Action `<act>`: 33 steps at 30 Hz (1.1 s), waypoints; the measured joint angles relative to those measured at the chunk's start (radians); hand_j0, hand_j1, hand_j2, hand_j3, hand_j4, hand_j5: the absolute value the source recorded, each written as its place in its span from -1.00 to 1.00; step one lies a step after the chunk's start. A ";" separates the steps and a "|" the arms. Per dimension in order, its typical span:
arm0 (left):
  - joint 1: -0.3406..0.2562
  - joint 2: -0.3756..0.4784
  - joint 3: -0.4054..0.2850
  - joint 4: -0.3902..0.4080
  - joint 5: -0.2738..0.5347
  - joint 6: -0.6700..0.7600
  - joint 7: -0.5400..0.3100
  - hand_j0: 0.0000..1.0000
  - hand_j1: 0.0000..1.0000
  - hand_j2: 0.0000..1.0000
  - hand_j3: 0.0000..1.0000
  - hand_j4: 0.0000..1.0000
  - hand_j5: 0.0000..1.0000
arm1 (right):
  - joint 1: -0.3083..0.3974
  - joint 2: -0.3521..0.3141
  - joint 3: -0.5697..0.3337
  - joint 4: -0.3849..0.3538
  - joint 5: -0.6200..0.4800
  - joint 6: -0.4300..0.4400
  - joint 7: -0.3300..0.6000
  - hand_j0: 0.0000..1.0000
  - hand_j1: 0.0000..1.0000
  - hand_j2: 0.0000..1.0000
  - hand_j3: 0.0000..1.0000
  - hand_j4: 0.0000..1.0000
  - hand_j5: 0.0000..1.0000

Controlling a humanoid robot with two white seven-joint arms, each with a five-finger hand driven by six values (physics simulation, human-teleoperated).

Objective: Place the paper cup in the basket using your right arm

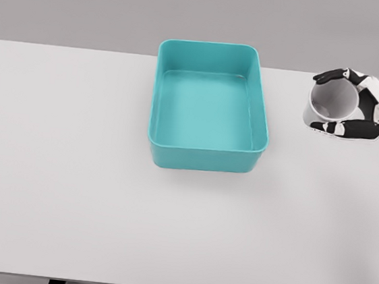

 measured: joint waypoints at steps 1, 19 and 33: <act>0.000 0.000 0.000 0.000 0.000 0.000 0.000 1.00 1.00 1.00 1.00 1.00 1.00 | -0.009 0.012 0.003 0.001 0.016 0.009 0.000 0.07 0.07 0.07 0.07 0.07 0.07; 0.000 0.000 0.000 0.000 0.000 0.000 0.000 1.00 1.00 1.00 1.00 1.00 1.00 | -0.275 0.178 0.125 0.061 0.268 0.063 0.001 0.07 0.07 0.07 0.07 0.07 0.07; 0.000 0.000 0.000 0.000 0.001 0.000 0.000 1.00 1.00 1.00 1.00 1.00 1.00 | -0.413 0.247 0.299 0.125 0.483 0.067 0.001 0.07 0.07 0.07 0.07 0.07 0.07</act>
